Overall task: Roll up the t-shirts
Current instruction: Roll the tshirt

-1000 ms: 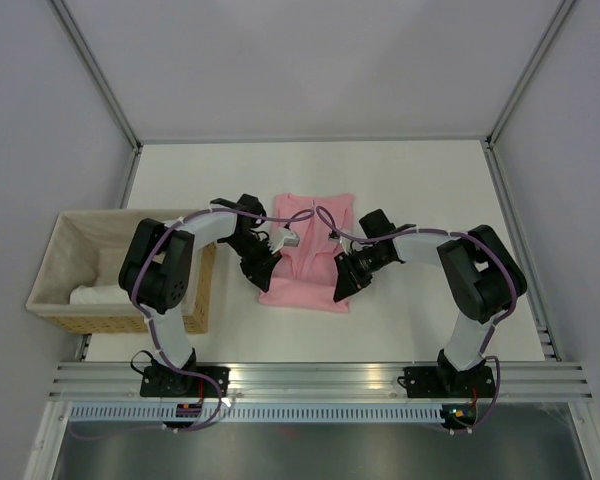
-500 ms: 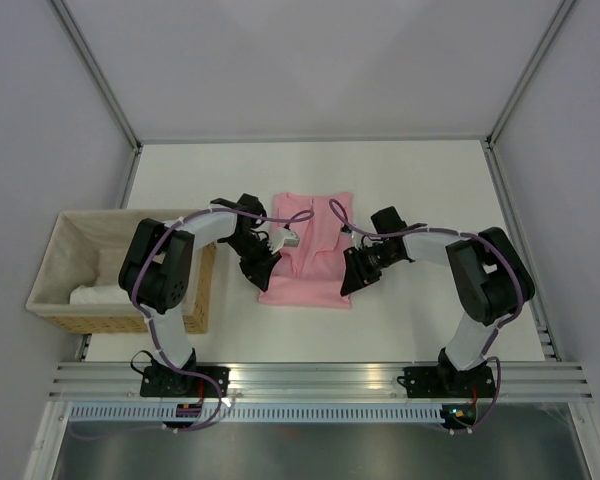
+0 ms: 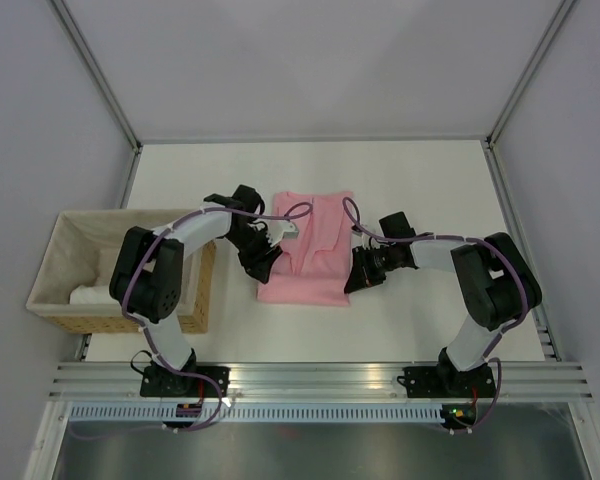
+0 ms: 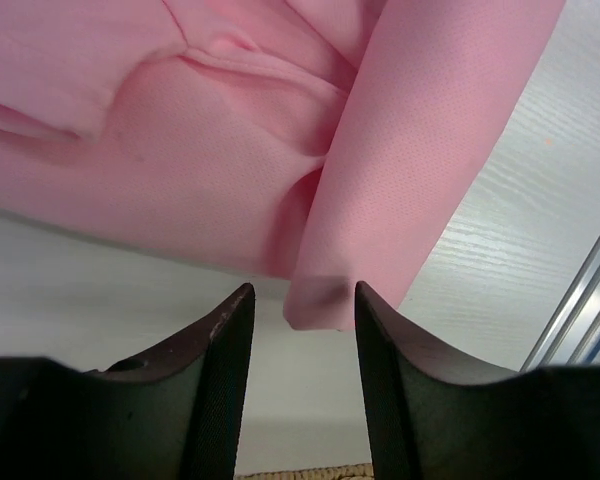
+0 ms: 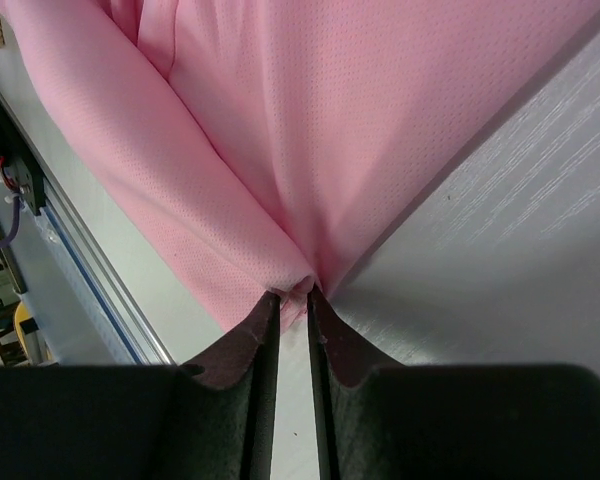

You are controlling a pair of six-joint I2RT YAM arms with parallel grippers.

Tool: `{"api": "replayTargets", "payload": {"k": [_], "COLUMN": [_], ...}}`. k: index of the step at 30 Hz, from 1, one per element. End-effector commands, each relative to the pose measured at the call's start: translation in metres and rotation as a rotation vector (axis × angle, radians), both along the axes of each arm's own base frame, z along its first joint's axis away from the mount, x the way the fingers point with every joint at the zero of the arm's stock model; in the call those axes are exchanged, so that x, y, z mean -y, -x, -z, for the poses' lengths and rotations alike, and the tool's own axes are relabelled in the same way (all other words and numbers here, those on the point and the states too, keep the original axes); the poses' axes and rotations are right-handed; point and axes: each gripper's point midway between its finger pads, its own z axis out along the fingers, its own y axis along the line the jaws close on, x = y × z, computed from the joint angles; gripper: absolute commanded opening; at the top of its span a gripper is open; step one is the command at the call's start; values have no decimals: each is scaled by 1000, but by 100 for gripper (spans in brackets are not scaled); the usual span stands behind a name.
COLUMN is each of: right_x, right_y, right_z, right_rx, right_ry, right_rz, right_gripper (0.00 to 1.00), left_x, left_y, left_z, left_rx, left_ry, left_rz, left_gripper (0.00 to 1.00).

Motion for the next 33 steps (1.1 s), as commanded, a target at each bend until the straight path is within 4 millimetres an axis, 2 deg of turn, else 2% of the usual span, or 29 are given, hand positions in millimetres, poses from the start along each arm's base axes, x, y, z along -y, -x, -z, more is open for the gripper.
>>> {"api": "replayTargets", "payload": {"k": [1,3,5,6,7,8,9,10,11,12,13,15,17,20,24,29,33], "right_x": [4,3,3,3,3,3,3,4,4,4,5,6,6,6,6,7,7], "right_y": [-10,-12,-14,-14,-14,-14,-14,-14,-13,-14,-12,-12,-12,-12,-12,-11,-13], "right_z": [2,0,0,0,2,3,3,4,4,4,4,6,6,6,6,6,4], "right_rx": [51,58,54,53,48,48,49,51,53,53,50,48,51,51,58,61,88], "right_ry": [33,29,28,27,30,32,34,35,40,38,39,44,46,45,46,47,46], "right_rz": [40,44,55,58,59,63,65,68,70,72,72,74,75,75,78,76,66], "right_gripper": [23,23,24,24,24,24,24,24,23,24,24,24,24,24,24,27,28], "left_x": [10,12,12,9,11,-1,5,6,2,7,13,23,19,16,12,12,2], "left_y": [-34,-36,-40,-43,-45,-60,-53,-49,-35,-29,-10,8,24,38,35,22,22], "left_z": [-47,-63,-68,-82,-84,-72,-70,-84,-68,-70,-67,-64,-50,-31,-12,5,26], "left_rx": [210,272,340,425,498,648,723,808,811,844,868,901,902,898,888,879,812], "left_ry": [70,104,117,121,97,4,-20,-6,-34,-19,-1,28,27,13,-42,-101,-170], "left_rz": [10,22,23,20,33,9,93,119,150,176,246,338,389,459,481,464,447], "left_gripper": [50,51,55,61,66,67,67,67,67,67,67,66,66,66,67,68,62]}}
